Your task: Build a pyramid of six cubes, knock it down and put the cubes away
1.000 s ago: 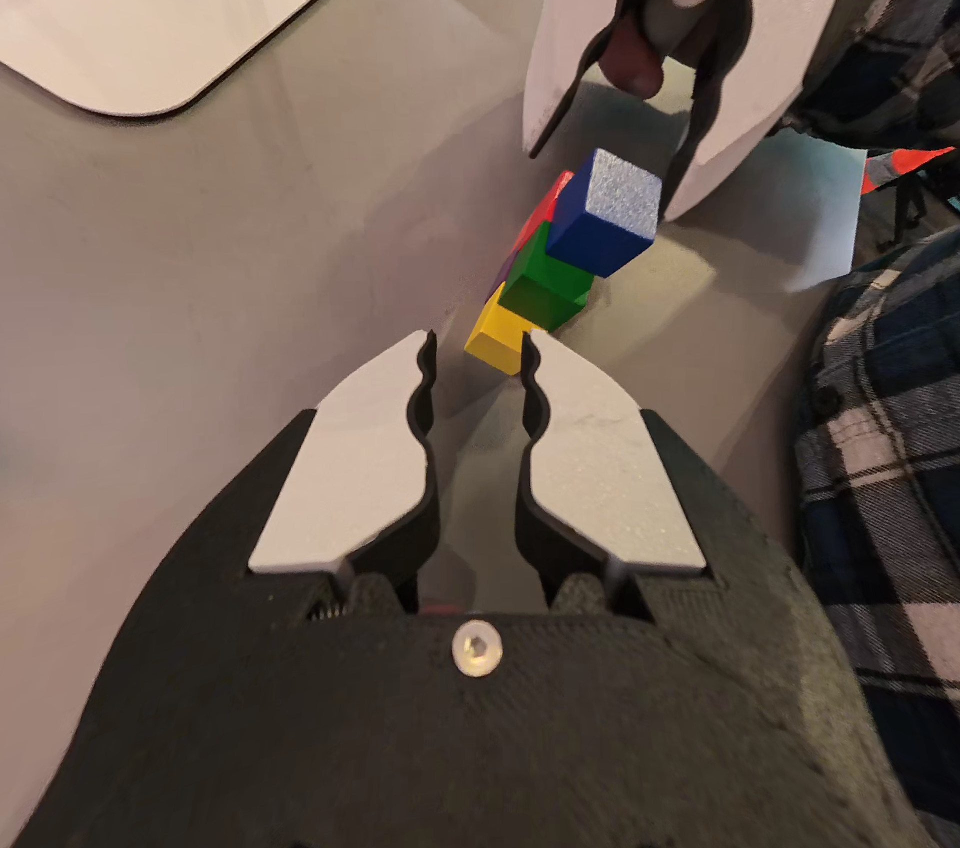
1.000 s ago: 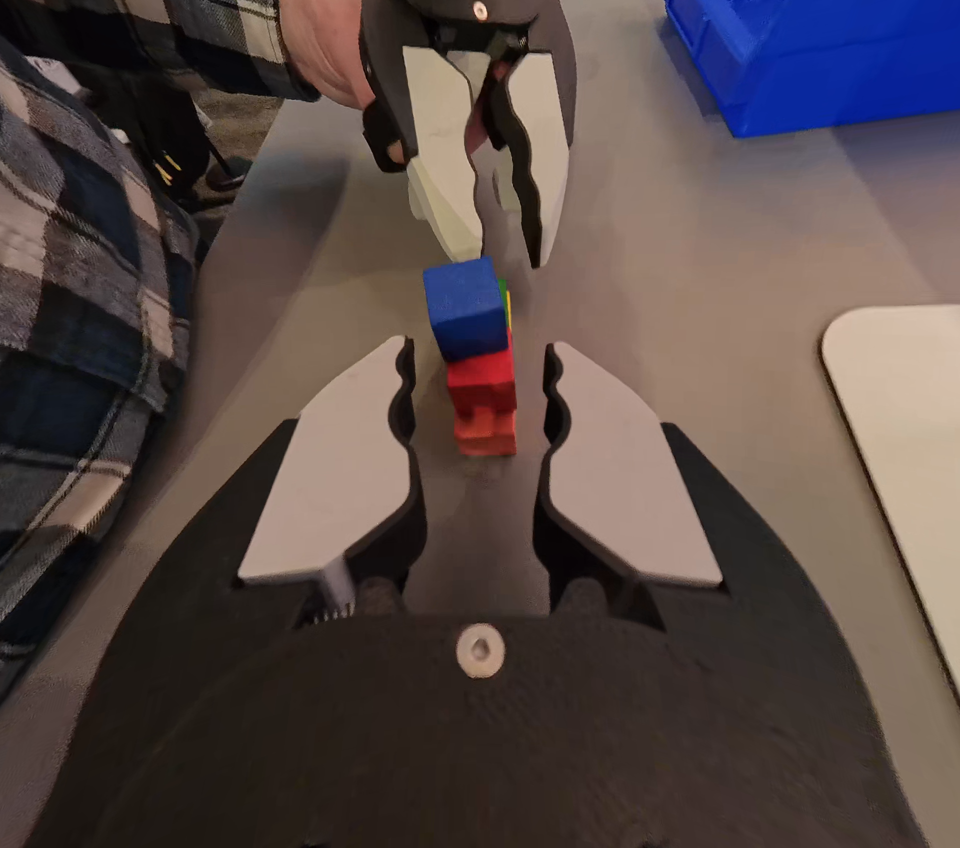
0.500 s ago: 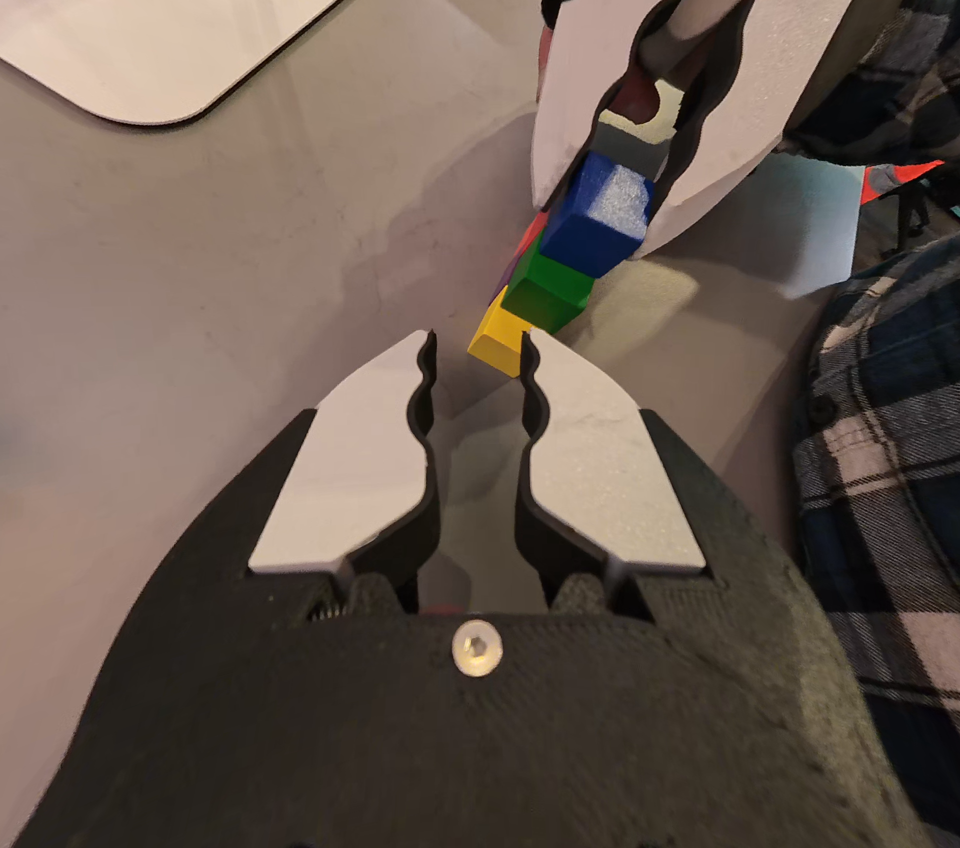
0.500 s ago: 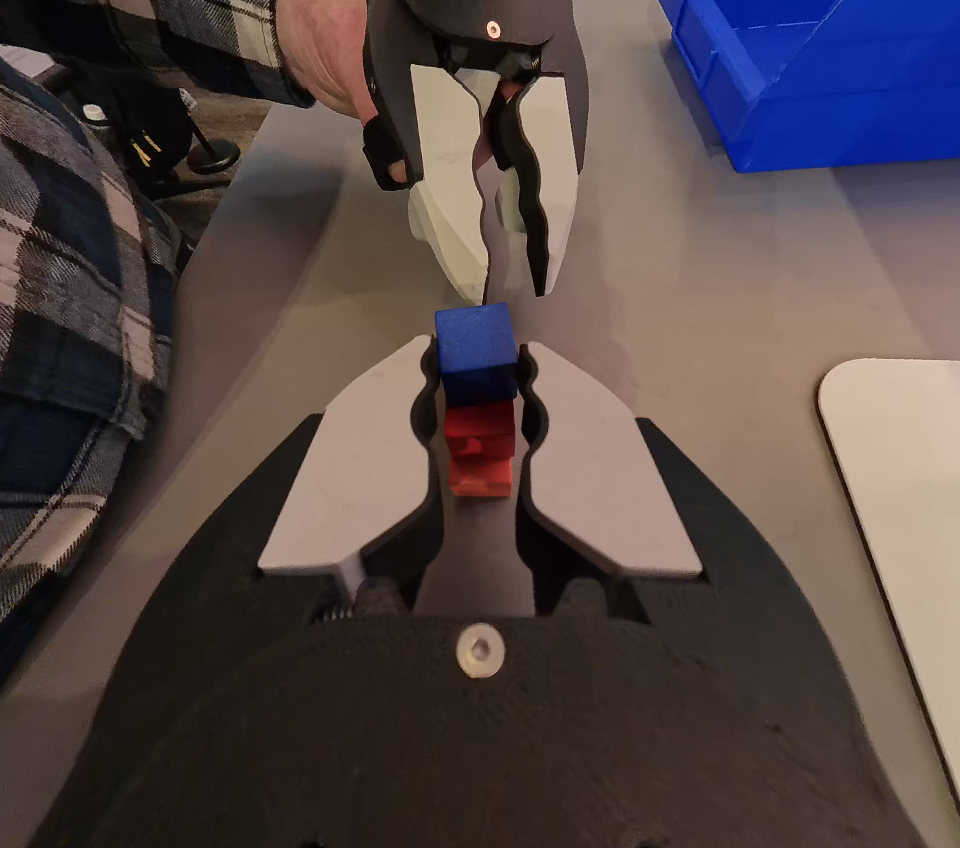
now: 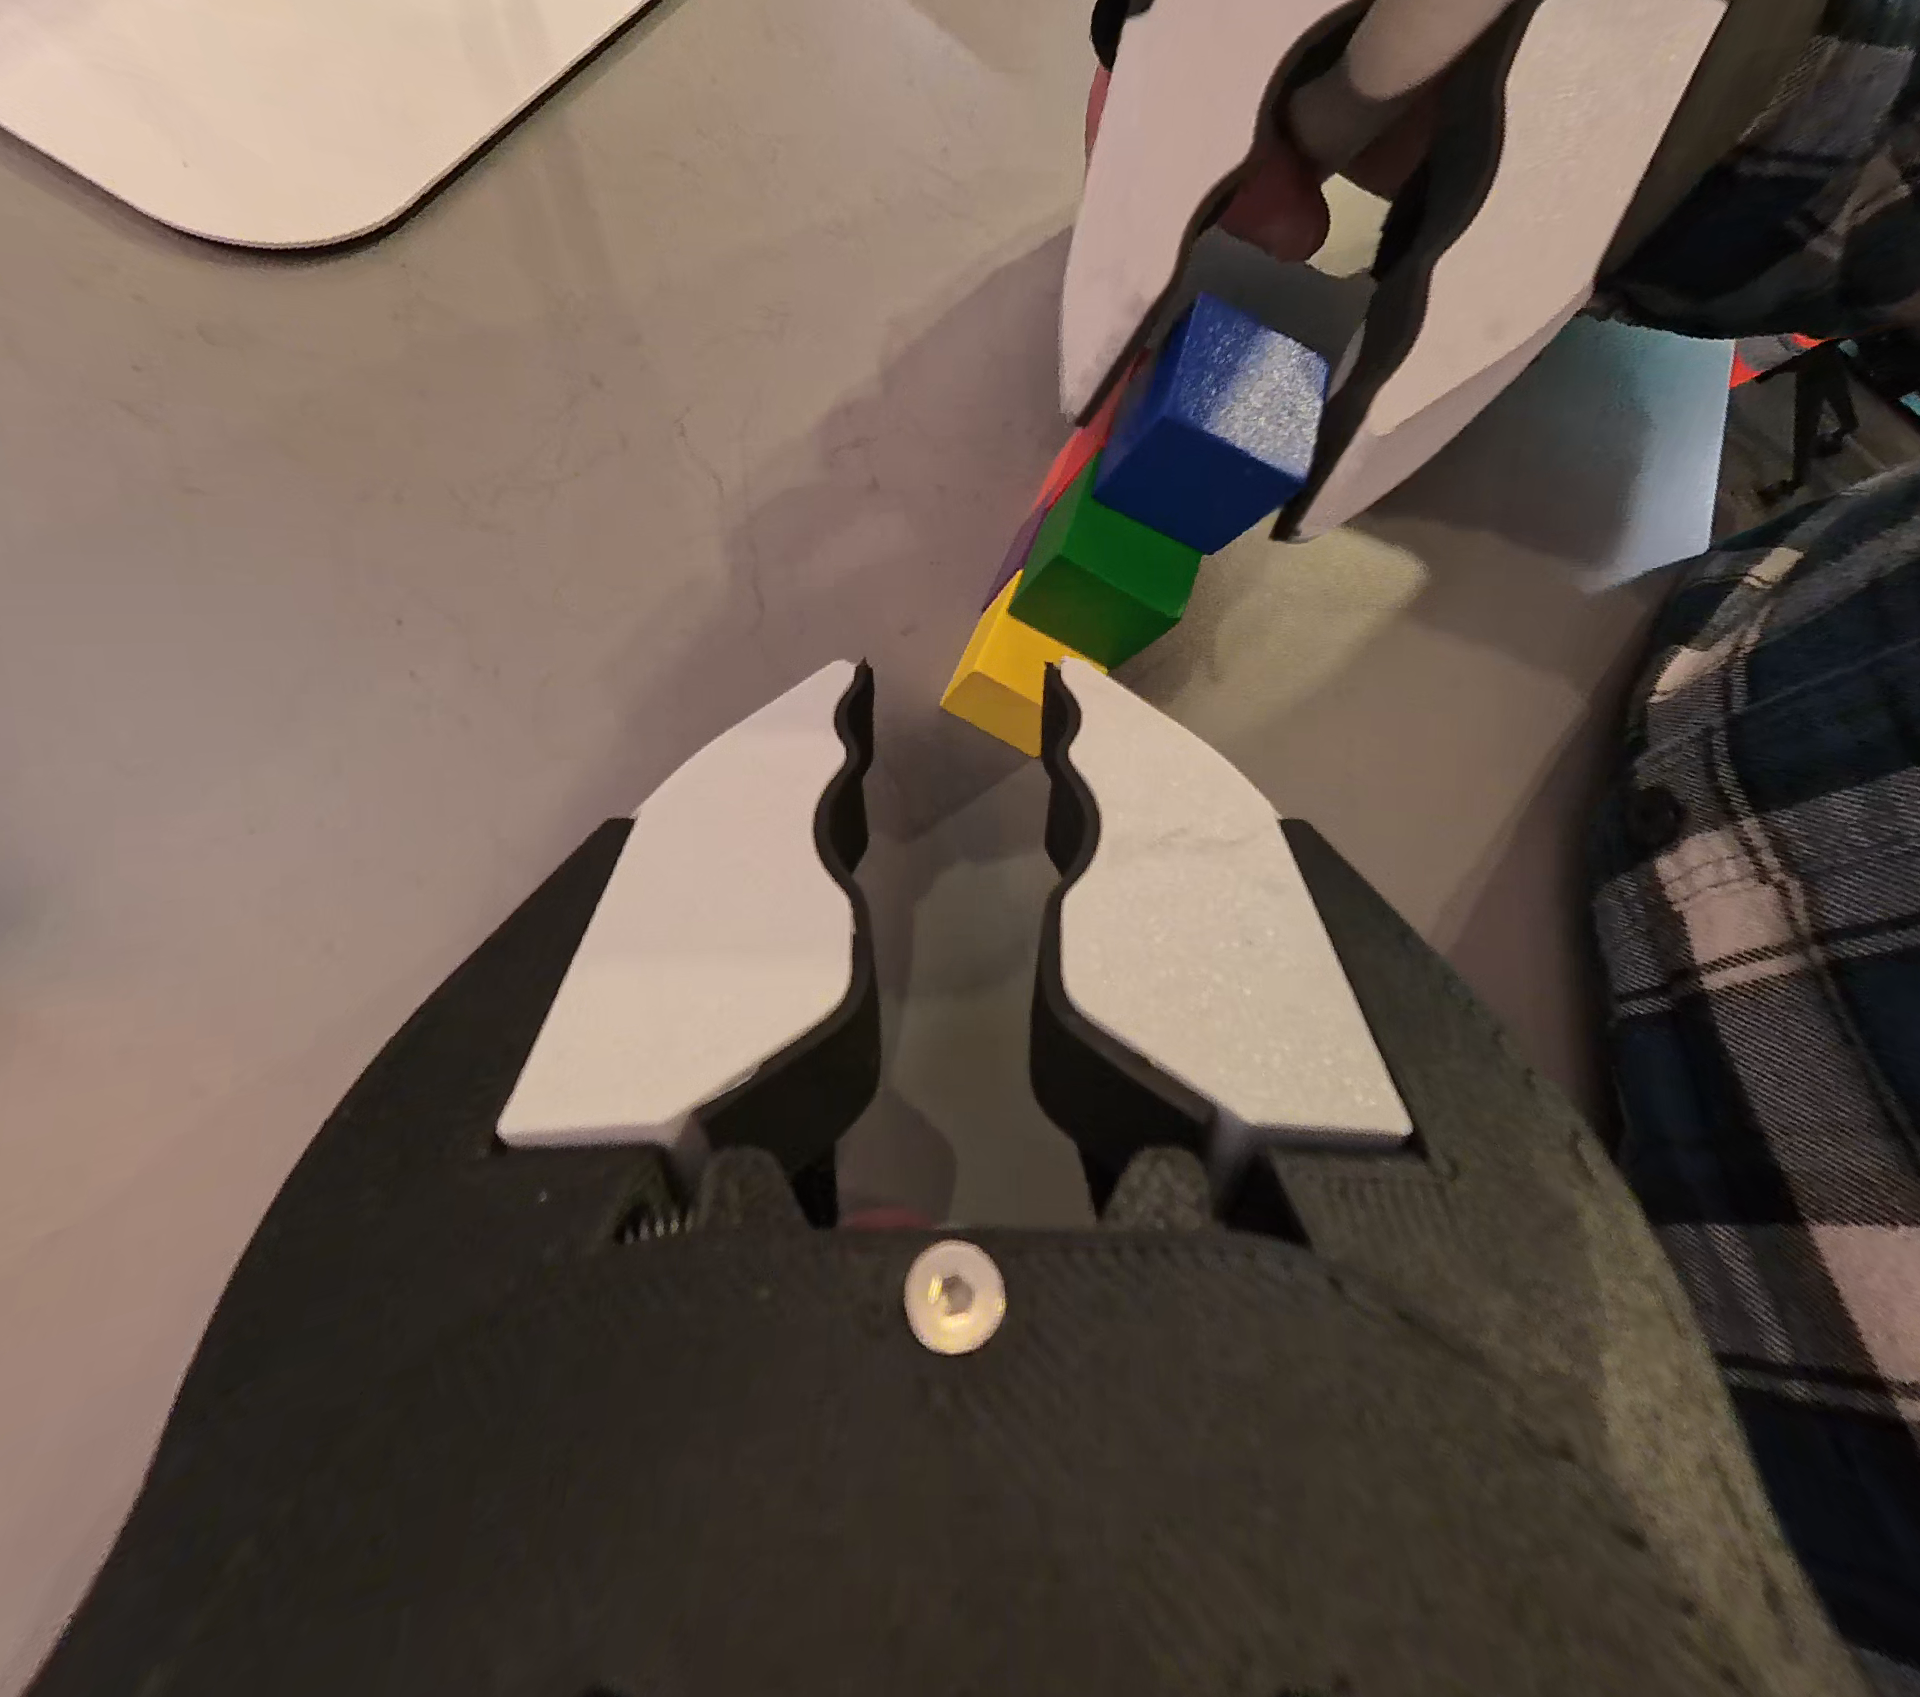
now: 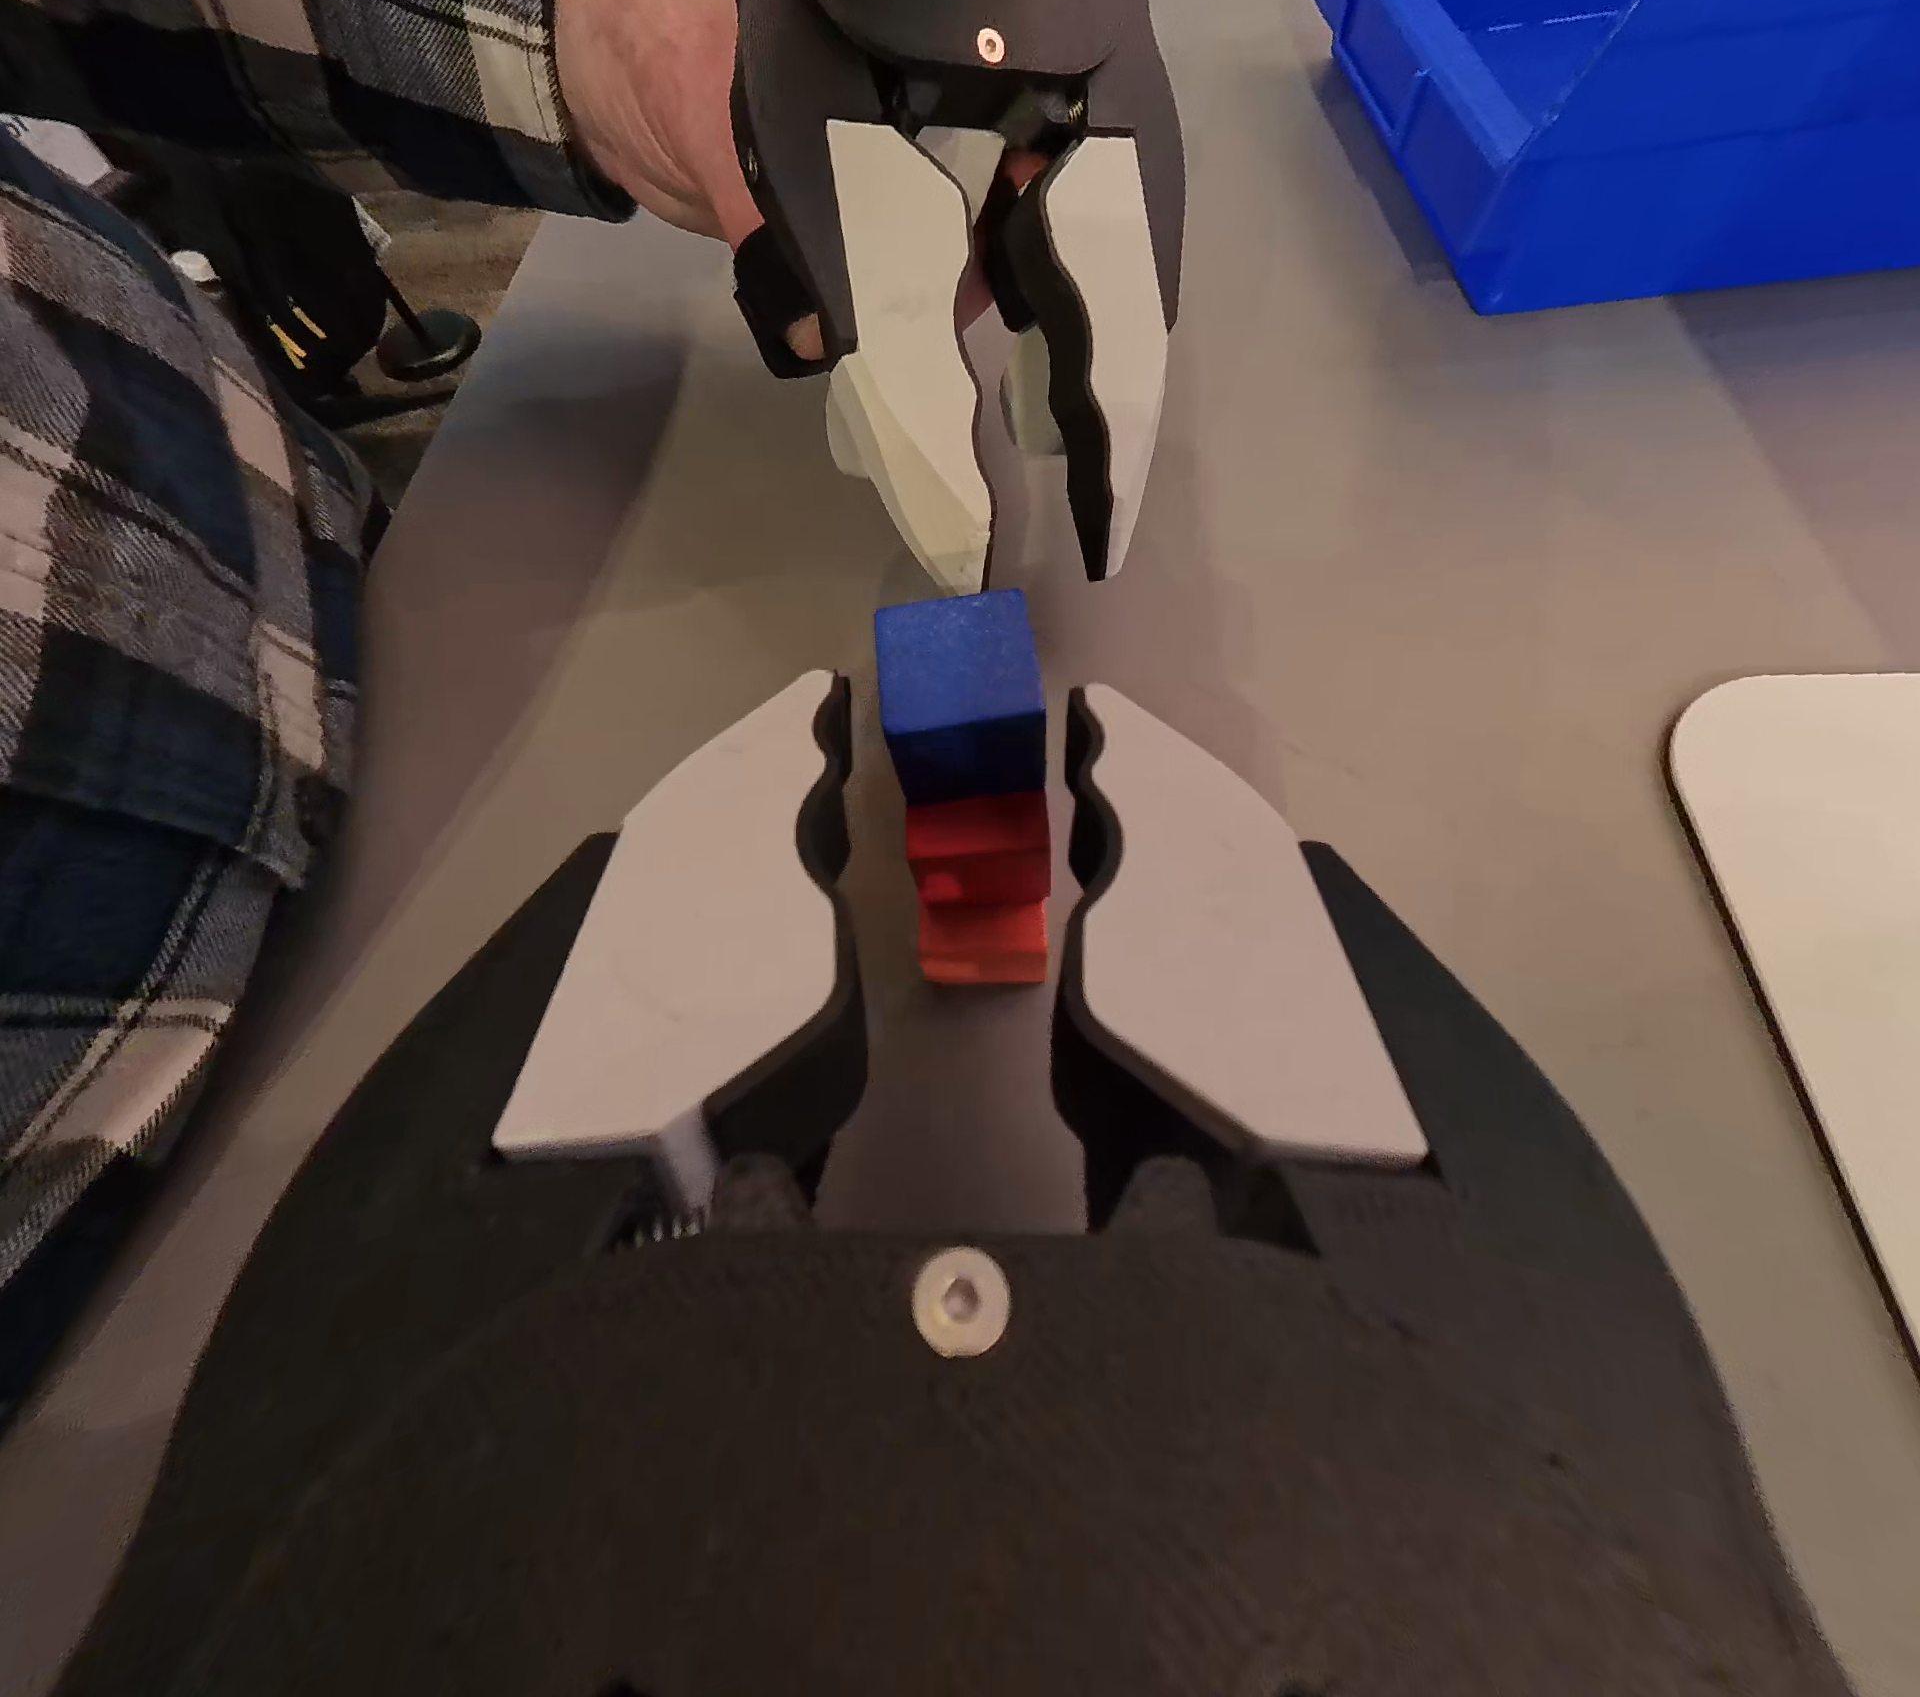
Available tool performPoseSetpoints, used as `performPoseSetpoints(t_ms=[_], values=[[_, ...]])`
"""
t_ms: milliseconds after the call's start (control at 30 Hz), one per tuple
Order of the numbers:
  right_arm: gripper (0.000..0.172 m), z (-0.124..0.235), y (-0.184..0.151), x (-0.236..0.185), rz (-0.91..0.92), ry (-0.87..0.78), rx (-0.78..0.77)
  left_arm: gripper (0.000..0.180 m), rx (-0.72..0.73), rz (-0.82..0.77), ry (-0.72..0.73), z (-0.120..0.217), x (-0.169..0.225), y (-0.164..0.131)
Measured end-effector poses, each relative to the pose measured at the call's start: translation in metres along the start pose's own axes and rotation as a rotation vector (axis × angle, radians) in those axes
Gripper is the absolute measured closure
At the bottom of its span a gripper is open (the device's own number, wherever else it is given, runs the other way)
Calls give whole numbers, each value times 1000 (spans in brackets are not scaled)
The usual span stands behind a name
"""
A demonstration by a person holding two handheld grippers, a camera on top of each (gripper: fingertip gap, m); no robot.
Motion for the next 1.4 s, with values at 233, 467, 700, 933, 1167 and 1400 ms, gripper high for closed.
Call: performPoseSetpoints(t_ms=[233,467,700,933,1167,1400], values=[[122,30,-3,6,-55,-56,48,149,0,32,28,6,-12,-7],[126,61,-35,19,-189,-115,68,153,23,137,70,19,-20,-26],[152,73,-60,25,-199,-156,-38,158,50,161,166,20,-24,-27],[172,89,-86,31,-229,-241,-180,180,110,251,173,23,-33,-24],[172,116,-108,36,-328,-444,-253,180,124,227,284,24,-38,-24],[160,146,-127,31,-399,-707,-352,180,142,250,460,31,-55,-24]])
Point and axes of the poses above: each gripper's, where its closed fingertips meet, z back along the fingers, y out of its top, x = y × z across the jaws, the point moved 3 cm from there along z, back along the fingers, and after that the axes turned 11 degrees about z, right-handed, at the moved point
